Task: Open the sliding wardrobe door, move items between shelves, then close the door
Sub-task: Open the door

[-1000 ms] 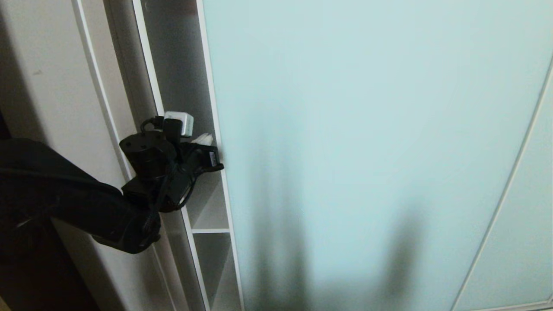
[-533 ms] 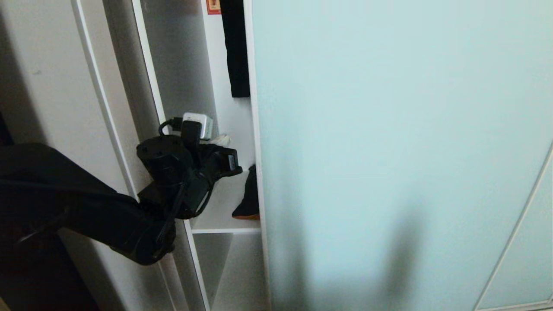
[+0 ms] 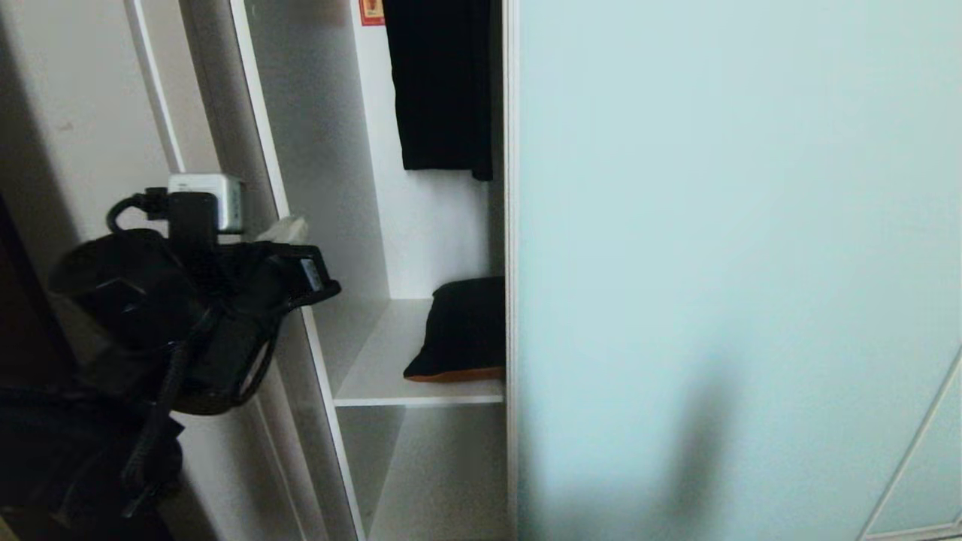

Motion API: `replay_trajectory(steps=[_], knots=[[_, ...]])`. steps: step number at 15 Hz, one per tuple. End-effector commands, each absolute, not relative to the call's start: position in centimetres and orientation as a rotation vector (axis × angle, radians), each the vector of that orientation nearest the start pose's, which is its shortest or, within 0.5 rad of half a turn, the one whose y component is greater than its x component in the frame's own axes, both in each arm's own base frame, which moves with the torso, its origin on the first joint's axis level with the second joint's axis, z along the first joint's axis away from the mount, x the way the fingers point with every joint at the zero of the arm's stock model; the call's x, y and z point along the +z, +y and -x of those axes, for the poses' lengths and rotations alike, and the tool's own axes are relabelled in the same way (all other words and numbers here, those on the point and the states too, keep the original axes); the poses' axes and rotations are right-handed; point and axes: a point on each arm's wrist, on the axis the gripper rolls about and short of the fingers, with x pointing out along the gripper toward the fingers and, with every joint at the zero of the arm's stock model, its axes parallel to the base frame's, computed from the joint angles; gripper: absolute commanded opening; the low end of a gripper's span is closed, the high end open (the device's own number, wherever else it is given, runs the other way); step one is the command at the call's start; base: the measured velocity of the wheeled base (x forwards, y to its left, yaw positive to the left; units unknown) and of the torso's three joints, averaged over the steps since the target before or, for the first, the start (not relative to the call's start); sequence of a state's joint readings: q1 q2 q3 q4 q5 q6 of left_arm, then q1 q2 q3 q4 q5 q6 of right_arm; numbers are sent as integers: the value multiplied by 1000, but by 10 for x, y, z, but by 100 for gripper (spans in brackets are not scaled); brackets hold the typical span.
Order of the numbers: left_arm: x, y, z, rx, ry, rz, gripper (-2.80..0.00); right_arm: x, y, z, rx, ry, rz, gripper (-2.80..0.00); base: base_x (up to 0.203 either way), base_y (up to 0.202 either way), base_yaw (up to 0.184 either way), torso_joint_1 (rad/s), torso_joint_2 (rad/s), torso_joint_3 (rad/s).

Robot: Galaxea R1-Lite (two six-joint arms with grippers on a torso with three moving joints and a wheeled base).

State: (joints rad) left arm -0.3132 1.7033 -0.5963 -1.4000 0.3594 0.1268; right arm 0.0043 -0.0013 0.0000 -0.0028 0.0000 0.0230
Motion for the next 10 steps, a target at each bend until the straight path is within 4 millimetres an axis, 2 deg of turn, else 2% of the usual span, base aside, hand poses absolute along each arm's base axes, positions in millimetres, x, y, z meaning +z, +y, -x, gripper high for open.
replay_trajectory(steps=[1, 4, 6, 10], knots=[[239, -54, -222, 141, -380, -6, -280, 76, 0, 23, 5, -5, -23, -280, 0, 0, 0, 0, 0, 0], [248, -32, -169, 235, -418, -8, -280, 76, 0, 23, 5, -5, -23, -280, 0, 0, 0, 0, 0, 0], [247, -17, -132, 287, -452, -7, -280, 76, 0, 23, 5, -5, -23, -280, 0, 0, 0, 0, 0, 0], [209, 0, -61, 354, -476, 1, -280, 76, 0, 23, 5, -5, -23, -280, 0, 0, 0, 0, 0, 0]])
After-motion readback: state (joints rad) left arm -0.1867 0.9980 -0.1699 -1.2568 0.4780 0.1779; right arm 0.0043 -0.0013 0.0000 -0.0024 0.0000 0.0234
